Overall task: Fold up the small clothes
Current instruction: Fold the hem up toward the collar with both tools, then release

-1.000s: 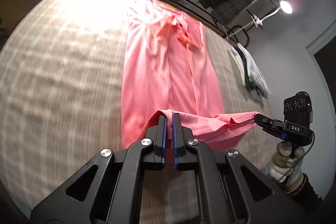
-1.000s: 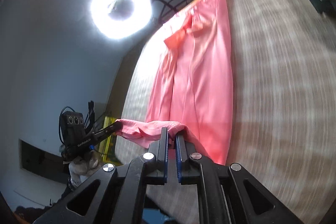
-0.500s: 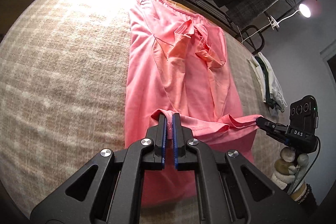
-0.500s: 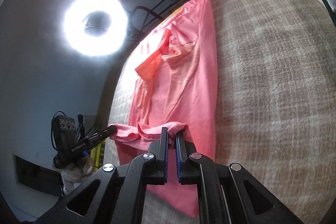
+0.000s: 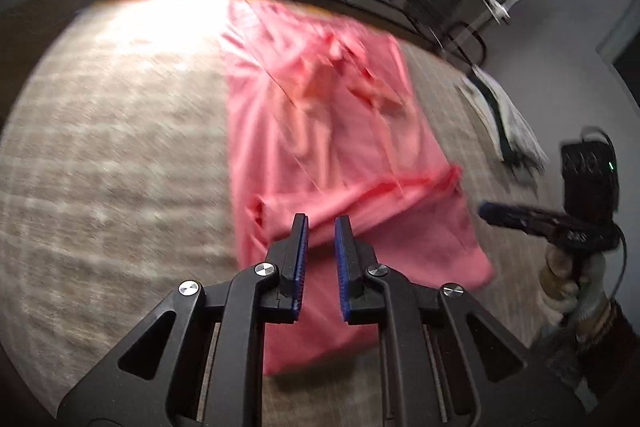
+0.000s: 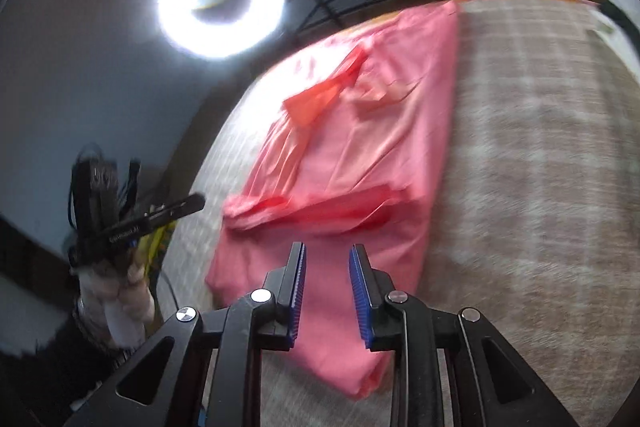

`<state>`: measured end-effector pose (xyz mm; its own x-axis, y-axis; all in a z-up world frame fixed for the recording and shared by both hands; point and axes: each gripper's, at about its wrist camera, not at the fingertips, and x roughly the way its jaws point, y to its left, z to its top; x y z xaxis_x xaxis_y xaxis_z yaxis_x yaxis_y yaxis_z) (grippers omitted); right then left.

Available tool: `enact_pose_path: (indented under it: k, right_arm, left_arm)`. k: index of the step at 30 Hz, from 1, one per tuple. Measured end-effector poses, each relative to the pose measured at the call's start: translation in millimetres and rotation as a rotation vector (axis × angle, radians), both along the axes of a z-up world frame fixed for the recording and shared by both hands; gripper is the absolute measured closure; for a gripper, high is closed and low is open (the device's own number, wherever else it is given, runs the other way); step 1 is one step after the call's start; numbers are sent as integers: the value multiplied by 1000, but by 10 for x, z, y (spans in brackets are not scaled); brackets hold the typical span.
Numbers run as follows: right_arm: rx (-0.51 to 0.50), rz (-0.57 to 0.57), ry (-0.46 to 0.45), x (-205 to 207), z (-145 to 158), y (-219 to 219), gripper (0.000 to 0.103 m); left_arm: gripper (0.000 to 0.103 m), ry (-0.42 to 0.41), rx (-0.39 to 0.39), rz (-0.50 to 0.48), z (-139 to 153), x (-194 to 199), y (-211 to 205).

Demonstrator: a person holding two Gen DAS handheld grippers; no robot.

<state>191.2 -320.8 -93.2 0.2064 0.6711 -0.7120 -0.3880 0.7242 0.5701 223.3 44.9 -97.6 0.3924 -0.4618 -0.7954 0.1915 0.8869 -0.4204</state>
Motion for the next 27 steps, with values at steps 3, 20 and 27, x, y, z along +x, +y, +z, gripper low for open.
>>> enact_pose_path:
  k: [3, 20, 27]
  right_arm:
    - [-36, 54, 28, -49, -134, 173, 79]
    - [-103, -153, 8, 464, -277, 22, 78]
    - [-100, -209, -63, 821, -91, -175, 62]
  left_arm:
    - [92, 84, 11, -54, -204, -16, -119]
    - [92, -100, 198, 40, -161, 749, -113]
    - [79, -121, 183, 84, -132, 1073, 132]
